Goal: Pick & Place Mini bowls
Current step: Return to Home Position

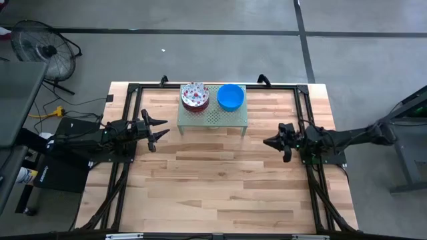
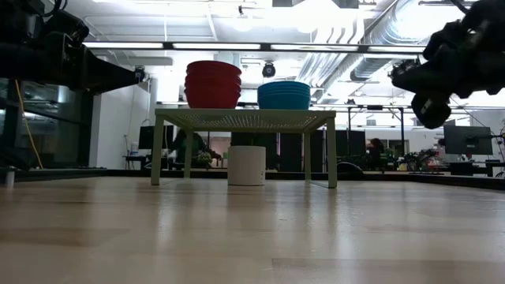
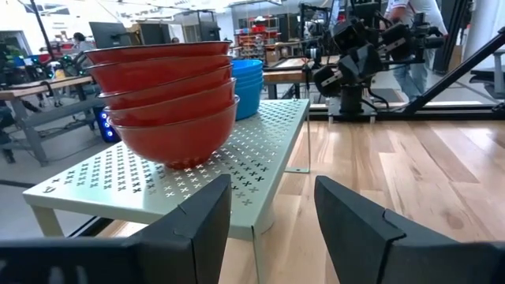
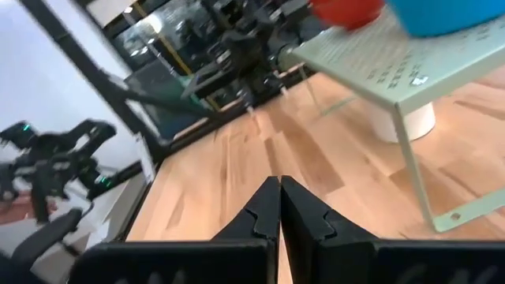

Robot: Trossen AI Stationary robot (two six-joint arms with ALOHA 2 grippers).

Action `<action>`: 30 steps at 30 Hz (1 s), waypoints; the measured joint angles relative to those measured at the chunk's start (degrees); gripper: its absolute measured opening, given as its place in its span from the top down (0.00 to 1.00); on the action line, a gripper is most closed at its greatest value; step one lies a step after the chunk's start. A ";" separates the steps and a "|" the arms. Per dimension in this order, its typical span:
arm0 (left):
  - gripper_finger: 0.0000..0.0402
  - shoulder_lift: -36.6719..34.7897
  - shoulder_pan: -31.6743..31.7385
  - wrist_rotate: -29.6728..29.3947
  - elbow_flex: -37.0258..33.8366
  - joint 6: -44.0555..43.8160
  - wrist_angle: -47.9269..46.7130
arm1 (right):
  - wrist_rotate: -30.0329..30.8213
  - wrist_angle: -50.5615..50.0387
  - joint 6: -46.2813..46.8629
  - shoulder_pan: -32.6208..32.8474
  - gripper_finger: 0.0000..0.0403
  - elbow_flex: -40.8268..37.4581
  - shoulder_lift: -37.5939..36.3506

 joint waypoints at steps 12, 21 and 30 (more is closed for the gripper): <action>0.55 0.00 0.00 0.13 0.00 -0.04 0.02 | -4.13 -9.32 -8.73 0.00 1.00 0.20 -11.64; 0.55 0.00 0.00 0.15 0.00 -0.04 0.02 | -4.11 -9.42 -8.77 0.00 1.00 0.20 -11.50; 0.55 0.00 0.00 0.17 0.00 -0.05 0.04 | -4.10 -8.82 -8.36 0.00 1.00 0.13 -11.47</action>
